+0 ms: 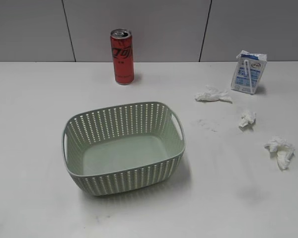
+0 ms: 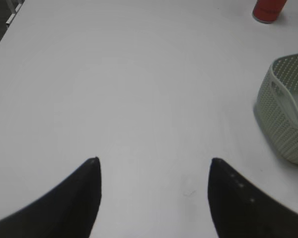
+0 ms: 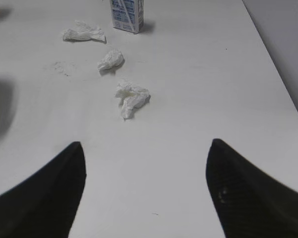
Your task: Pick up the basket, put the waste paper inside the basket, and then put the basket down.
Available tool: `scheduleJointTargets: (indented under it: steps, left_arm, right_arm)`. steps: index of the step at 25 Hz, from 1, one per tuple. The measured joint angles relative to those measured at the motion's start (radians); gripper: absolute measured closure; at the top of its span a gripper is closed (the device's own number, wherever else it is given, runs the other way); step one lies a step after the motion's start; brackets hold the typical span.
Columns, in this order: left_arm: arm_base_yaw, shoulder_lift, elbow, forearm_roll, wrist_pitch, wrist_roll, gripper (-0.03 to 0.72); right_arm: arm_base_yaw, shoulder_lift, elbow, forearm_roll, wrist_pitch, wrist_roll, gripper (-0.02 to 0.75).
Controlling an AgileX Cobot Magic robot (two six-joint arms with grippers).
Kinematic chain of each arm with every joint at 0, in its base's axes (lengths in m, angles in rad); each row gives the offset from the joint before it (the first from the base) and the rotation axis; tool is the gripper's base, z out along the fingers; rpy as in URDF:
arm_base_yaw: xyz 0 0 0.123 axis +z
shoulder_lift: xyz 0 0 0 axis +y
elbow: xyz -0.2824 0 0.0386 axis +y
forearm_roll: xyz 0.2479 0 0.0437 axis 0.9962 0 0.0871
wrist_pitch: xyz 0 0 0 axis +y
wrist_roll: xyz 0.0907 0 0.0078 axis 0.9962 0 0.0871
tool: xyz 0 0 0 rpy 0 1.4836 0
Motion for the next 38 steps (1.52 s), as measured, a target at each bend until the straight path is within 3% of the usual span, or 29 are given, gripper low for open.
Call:
scheduleJointTargets:
  steps: [8,16,19,23,27,32,38]
  left_arm:
    - [0.0,0.15,-0.054,-0.086,-0.037,0.0,0.179]
    - [-0.001,0.548,-0.171,-0.272,-0.137,0.057,0.179]
    - [-0.036,0.723,-0.232,-0.292,-0.145,0.065,0.179]
    - [-0.133,0.973,-0.33,-0.286,-0.149,0.064,0.179]
    - [-0.256,1.21,-0.445,-0.246,-0.152,-0.033,0.179]
    - [-0.393,1.472,-0.586,-0.121,-0.167,-0.262,0.179]
    - [-0.415,1.69,-0.634,-0.14,-0.215,-0.432,0.182]
  right_arm:
    - [0.0,0.0,0.0,0.0,0.0,0.0,0.169]
    - [0.0,0.0,0.0,0.0,0.0,0.0,0.169]
    - [0.0,0.0,0.0,0.0,0.0,0.0,0.169]
    - [0.0,0.0,0.0,0.0,0.0,0.0,0.169]
    - [0.0,0.0,0.0,0.0,0.0,0.0,0.169]
    - [0.0,0.0,0.0,0.0,0.0,0.0,0.169]
    - [0.0,0.0,0.0,0.0,0.0,0.0,0.169]
